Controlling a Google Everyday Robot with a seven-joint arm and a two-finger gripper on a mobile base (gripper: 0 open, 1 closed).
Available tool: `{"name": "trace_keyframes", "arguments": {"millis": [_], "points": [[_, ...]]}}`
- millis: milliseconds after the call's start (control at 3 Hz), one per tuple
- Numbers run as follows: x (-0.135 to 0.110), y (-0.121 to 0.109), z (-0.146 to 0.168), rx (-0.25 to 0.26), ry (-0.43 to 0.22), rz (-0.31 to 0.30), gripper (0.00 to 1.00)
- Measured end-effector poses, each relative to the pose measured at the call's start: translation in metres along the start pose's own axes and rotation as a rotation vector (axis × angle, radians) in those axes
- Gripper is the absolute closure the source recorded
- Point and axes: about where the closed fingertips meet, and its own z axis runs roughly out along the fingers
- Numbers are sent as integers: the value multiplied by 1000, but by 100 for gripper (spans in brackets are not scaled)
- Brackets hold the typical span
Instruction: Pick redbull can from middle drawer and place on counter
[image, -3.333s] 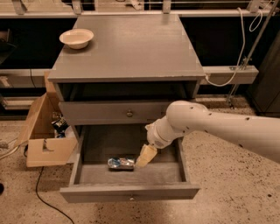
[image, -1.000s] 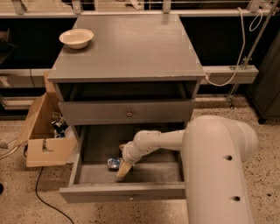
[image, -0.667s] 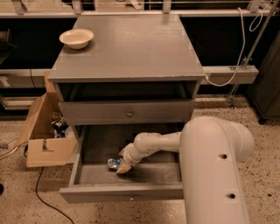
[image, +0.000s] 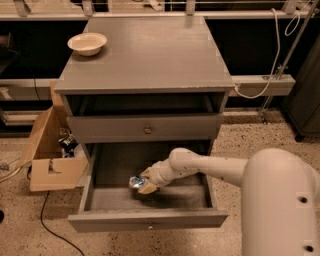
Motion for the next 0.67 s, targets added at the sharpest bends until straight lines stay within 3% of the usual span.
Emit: {"name": "trace_keyframes", "arguments": {"millis": [333, 667], "points": [[-23, 5, -73, -1, -104, -58, 100], [-49, 6, -160, 27, -113, -130, 100]]}}
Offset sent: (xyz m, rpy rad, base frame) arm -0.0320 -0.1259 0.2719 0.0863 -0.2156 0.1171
